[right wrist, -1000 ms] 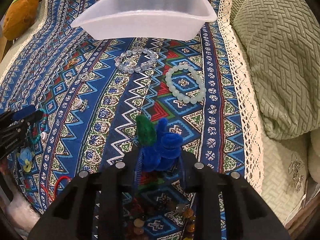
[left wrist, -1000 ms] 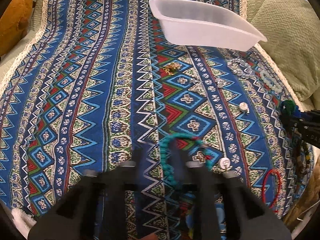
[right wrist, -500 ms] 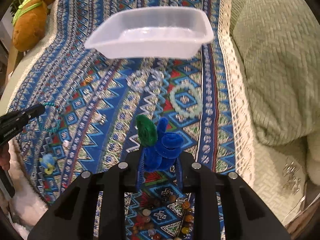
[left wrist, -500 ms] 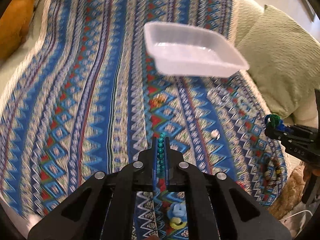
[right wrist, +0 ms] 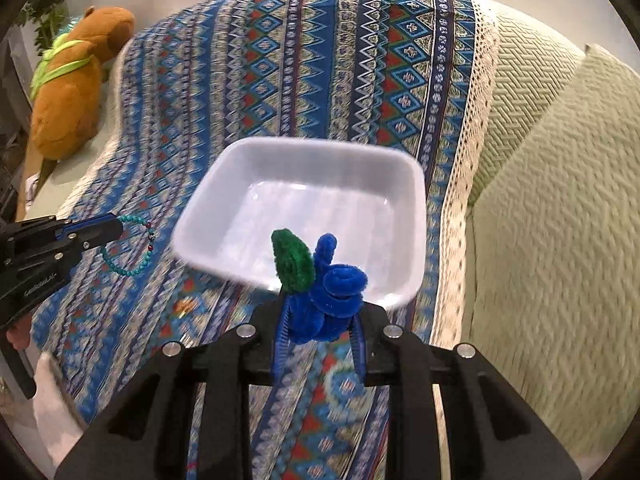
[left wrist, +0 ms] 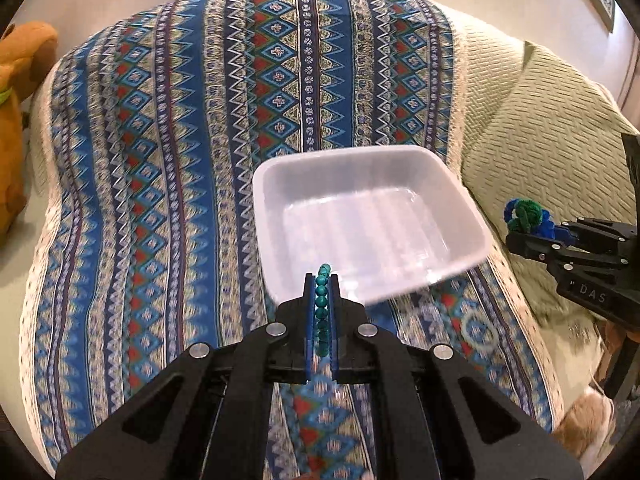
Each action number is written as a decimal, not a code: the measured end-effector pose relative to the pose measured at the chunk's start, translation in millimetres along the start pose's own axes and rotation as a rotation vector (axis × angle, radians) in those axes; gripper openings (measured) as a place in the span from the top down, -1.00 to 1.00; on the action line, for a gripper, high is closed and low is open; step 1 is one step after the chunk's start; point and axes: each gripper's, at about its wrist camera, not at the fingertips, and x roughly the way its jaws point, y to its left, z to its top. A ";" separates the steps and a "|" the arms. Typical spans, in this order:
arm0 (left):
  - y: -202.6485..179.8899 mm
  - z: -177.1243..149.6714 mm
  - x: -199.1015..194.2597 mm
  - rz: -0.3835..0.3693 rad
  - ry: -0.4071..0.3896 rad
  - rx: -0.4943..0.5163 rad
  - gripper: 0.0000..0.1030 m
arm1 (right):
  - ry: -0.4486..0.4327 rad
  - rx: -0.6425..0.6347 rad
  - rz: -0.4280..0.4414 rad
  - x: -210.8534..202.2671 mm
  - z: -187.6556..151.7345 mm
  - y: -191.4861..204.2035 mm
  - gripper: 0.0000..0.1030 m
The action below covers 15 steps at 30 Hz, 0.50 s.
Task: Organize jewelry
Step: 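Carry both items to the white tray and open both tools inside it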
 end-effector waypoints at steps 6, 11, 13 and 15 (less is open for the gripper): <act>1.4 28.2 55.7 0.010 0.047 -0.017 0.88 | 0.025 0.039 -0.031 45.4 31.6 -16.7 0.47; 5.3 31.3 80.3 0.007 0.065 -0.004 -0.41 | 0.019 0.074 -0.001 56.6 36.7 -26.4 -0.03; 7.6 28.3 80.6 0.024 0.063 0.004 -0.41 | 0.010 0.059 -0.020 53.8 35.1 -26.7 -0.14; 11.9 25.0 79.3 0.030 0.070 -0.005 -0.41 | 0.007 0.063 -0.019 48.2 32.4 -27.2 -0.14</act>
